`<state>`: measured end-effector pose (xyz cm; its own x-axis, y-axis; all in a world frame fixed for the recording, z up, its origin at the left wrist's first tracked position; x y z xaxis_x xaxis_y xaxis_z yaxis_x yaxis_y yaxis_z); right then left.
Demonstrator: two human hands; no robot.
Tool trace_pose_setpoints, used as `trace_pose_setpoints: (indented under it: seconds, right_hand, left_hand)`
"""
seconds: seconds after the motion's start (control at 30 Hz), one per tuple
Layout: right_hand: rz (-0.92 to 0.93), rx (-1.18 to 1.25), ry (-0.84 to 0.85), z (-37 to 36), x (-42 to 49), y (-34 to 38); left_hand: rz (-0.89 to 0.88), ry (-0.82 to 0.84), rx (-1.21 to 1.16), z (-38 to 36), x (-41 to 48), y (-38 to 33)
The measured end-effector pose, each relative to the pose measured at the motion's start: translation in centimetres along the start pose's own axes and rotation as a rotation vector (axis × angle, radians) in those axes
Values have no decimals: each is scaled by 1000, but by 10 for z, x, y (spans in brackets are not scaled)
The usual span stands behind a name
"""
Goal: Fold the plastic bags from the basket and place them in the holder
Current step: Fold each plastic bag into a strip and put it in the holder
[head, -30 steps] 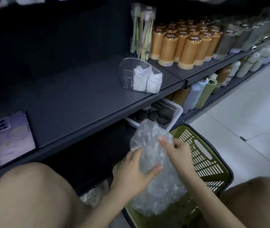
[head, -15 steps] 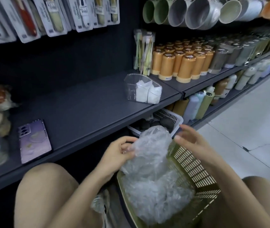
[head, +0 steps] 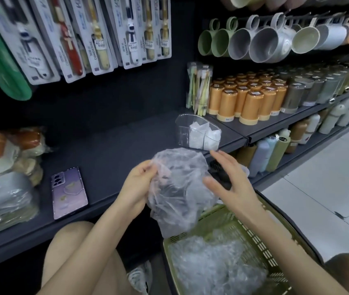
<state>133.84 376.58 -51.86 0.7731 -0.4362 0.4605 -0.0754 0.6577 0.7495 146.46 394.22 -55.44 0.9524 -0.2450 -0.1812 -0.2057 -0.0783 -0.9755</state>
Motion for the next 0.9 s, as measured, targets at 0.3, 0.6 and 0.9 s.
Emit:
trace_pose_setpoints:
  seconds: [0.3,0.6,0.9]
  right_hand:
    - [318,-204,-191,-35,-2,23]
    - [333,38,110,-52,17,26]
    - [158,221,76,-25,57,58]
  left_hand:
    - [102,-204,-105,13,10,-14]
    - [188,-164,-269,40,26,-27]
    - [325,-78,-43,63,47,-29]
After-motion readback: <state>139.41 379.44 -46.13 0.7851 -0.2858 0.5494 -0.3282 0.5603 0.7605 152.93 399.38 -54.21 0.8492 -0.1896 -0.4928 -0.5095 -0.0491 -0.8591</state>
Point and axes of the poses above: each hand's wrist, its own x-axis towards the middle knuckle, its own z-axis out of the back of the hand, y = z × x, the point moved 7 cm from there along x, towards the middle knuckle, and after that the axes turned 9 degrees about -y, right-handed, at the moved point
